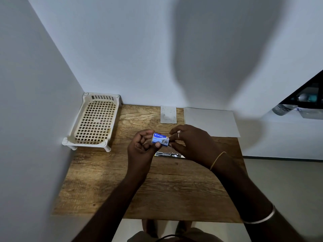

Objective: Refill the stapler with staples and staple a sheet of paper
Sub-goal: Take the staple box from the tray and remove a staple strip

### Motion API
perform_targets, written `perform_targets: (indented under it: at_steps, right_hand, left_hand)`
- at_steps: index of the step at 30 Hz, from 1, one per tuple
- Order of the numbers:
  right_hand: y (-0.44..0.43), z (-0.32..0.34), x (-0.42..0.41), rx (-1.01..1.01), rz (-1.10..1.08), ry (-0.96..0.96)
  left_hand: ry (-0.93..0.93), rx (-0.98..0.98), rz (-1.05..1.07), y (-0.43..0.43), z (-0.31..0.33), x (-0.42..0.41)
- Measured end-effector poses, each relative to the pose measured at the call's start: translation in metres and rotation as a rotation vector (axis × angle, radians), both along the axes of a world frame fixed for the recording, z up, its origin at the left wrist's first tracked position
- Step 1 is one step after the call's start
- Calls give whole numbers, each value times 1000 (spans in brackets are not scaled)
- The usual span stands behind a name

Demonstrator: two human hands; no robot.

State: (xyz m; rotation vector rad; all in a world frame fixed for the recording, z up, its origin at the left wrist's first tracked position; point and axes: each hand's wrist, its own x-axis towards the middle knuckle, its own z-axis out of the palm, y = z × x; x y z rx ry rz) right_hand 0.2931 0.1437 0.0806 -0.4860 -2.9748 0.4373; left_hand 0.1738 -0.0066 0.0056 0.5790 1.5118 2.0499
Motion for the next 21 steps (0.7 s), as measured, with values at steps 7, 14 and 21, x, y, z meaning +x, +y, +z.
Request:
perform_targets:
  at_steps: [7, 14, 21]
  right_hand:
    - [-5, 6, -3, 29, 7, -24]
    - [-2, -1, -2, -24, -39, -40]
    - [-1, -6, 1, -45, -24, -38]
  left_hand:
    - [-12, 5, 3, -2, -2, 1]
    - [-19, 20, 1, -2, -3, 1]
    - [-41, -2, 27, -5, -10, 1]
